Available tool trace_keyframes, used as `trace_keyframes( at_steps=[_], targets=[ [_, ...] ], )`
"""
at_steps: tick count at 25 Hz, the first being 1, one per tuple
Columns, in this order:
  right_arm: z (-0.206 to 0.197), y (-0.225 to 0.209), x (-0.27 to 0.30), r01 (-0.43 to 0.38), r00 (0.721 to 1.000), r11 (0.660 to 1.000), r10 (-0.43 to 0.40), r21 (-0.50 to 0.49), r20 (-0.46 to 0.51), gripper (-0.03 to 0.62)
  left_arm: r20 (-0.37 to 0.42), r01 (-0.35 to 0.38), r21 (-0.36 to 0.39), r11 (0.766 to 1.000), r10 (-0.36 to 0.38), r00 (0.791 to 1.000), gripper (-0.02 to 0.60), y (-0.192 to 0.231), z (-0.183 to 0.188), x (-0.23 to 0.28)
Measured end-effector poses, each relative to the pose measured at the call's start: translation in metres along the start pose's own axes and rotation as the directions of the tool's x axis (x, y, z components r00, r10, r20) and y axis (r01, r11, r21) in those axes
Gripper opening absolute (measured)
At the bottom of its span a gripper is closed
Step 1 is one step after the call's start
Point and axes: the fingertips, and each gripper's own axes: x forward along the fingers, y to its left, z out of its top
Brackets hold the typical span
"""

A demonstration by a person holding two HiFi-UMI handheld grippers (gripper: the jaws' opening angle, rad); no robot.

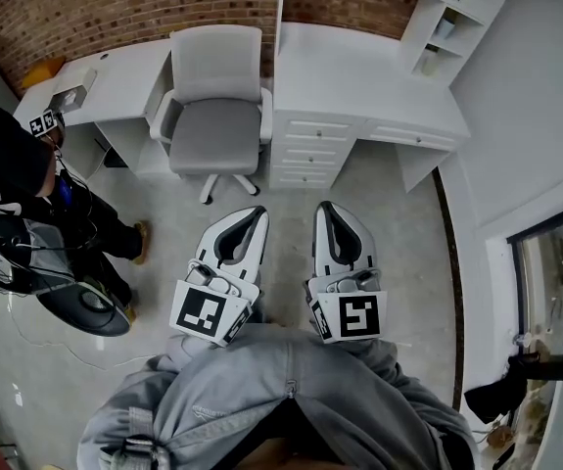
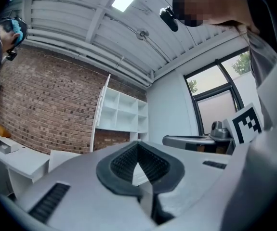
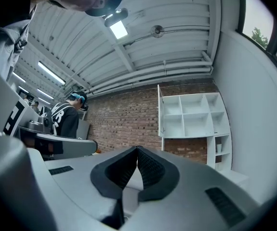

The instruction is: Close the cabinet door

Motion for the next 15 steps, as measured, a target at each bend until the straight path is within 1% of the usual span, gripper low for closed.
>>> trace_keyframes(
  at_steps=[5,10,15],
  targets=[
    [-0.005,0.000,0.041,0.005,1.000,1.000,-0.005,-0.015,-0.003,0.026,-0.008,0.007,-0.002,1.000,-0.007,1.000,0.006,0.036,-0.001,0.024],
    [-0.005,-0.008,0.086,0.023,1.000,1.000,-0.023,-0.021,0.013,0.026,0.013,0.035,0.013,0.999,-0.036,0.999,0.006,0.070,0.005,0.057],
    [-0.008,-0.009,0.124,0.040,0.999,0.999,-0.040,-0.033,0.013,0.027,0.020,0.061,0.010,0.998,-0.061,0.998,0.006,0.100,0.006,0.081]
  ],
)
